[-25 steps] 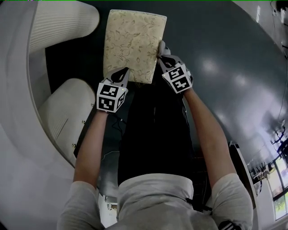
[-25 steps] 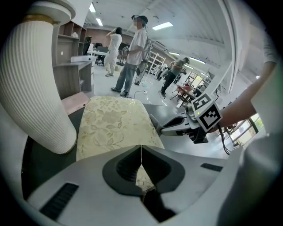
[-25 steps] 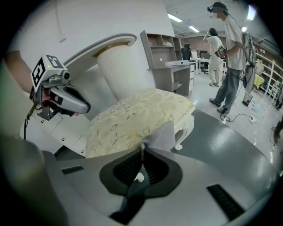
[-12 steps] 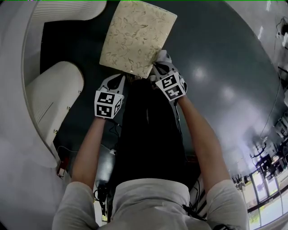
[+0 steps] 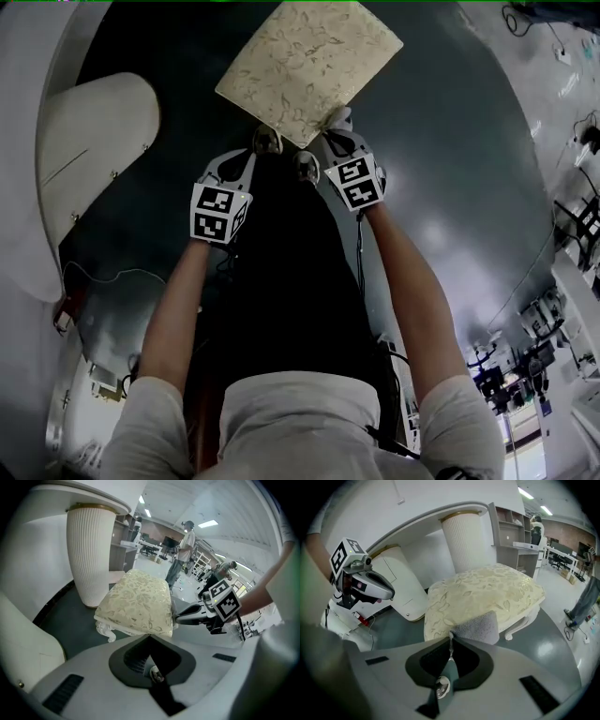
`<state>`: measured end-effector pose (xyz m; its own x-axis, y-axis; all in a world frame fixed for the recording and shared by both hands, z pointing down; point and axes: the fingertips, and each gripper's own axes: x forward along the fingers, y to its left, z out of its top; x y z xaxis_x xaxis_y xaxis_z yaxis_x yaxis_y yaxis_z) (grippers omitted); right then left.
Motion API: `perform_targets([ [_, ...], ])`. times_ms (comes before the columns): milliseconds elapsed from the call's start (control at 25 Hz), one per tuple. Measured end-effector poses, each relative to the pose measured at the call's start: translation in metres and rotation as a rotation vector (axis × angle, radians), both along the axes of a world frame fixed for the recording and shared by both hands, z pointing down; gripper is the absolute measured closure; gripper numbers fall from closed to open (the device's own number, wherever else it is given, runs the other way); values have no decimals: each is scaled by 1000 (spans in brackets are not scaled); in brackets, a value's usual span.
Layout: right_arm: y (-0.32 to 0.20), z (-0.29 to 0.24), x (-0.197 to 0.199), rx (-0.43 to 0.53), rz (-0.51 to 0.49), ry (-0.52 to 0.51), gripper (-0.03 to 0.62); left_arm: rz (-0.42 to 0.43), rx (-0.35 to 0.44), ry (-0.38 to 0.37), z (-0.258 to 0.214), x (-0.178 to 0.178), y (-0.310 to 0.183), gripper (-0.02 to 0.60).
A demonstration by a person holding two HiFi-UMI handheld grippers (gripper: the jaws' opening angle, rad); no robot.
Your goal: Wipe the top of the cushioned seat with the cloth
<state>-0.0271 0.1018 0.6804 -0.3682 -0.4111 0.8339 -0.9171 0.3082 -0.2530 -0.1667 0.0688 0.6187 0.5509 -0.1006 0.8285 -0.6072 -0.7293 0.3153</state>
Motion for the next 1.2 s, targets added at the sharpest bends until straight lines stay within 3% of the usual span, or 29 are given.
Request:
perform_targets([
  [480,32,-5,-41,-34,-137,-2,572,-223,17,-17,-15,-63,48,566],
  [760,36,-1,-57,-70,-22,-47,572,-339,29,-34,-15,-101,63,566],
  [1000,35,-3,-81,-48,-114,29,572,-403,40,-38,-13,-127,71,566],
  [1200,25,-6,-93,-37,-109,48,572,-452,42,-37,-7,-146,70,566],
])
